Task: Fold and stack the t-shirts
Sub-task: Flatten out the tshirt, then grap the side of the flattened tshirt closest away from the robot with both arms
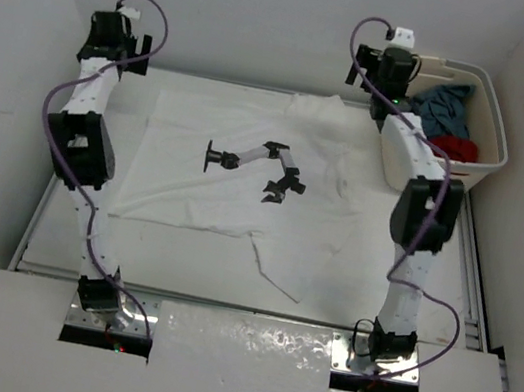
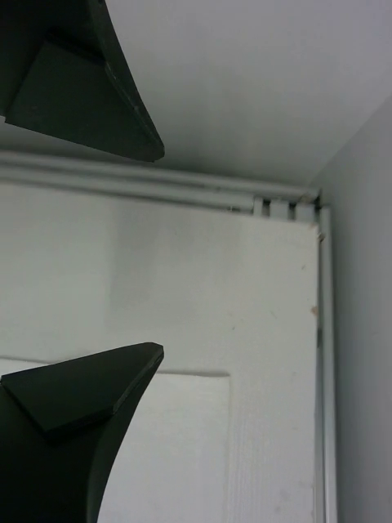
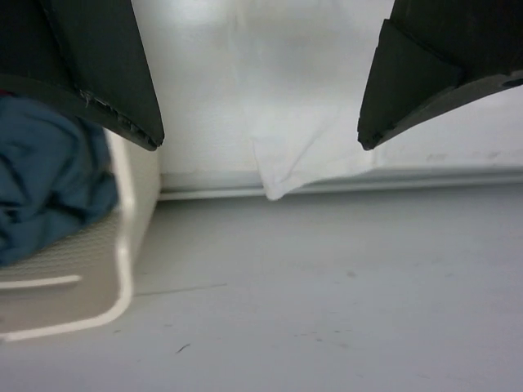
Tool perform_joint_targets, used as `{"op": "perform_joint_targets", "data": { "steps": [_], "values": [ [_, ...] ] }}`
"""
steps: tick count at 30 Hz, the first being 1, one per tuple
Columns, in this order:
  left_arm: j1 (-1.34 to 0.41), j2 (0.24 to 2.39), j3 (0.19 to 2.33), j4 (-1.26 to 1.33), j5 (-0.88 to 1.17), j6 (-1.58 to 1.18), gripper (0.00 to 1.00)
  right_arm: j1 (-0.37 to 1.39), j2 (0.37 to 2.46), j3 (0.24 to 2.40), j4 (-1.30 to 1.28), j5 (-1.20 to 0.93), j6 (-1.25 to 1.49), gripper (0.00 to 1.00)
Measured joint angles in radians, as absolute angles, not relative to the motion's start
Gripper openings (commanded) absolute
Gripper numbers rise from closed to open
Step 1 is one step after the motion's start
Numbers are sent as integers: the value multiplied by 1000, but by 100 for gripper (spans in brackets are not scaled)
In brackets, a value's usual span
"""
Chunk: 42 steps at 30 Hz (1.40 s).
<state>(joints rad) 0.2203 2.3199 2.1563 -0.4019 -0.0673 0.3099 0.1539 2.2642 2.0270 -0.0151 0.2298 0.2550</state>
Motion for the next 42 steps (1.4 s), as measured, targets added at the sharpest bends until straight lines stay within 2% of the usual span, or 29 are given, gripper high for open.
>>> {"op": "perform_joint_targets", "data": {
  "steps": [3, 6, 9, 12, 16, 18, 24, 27, 34, 37, 39, 42],
  "values": [
    [225, 2035, 1981, -414, -6, 450, 90, 154, 1966, 1832, -94, 178, 211, 99],
    [224, 1710, 1730, -459, 52, 639, 77, 162, 1686, 1594, -168, 117, 171, 99],
    [221, 1441, 1422, -566, 76, 861, 57, 224, 1466, 1315, -241, 73, 125, 98],
    [219, 1291, 1122, -691, 51, 1024, 55, 408, 1352, 1048, -319, 65, 77, 93],
    [218, 1330, 858, -797, 9, 1134, 59, 684, 1254, 762, -396, 25, 67, 87],
    [217, 1324, 805, -841, 8, 1168, 63, 760, 1185, 661, -402, 32, 86, 83],
    [124, 1229, 677, -670, -43, 1235, 72, 921, 1185, 569, -372, 96, 149, 82],
    [82, 1262, 594, -562, -88, 1242, 72, 971, 1234, 551, -358, 129, 167, 80],
    [119, 1364, 621, -430, -131, 1246, 72, 1021, 1286, 529, -343, 156, 187, 75],
    [119, 1364, 609, -393, -128, 1253, 71, 1045, 1327, 522, -340, 154, 190, 67],
    [119, 1369, 598, -377, -126, 1253, 69, 1045, 1342, 528, -332, 148, 196, 56],
    [119, 1379, 593, -370, -111, 1251, 67, 1045, 1370, 548, -338, 145, 206, 52]
  ]
}}
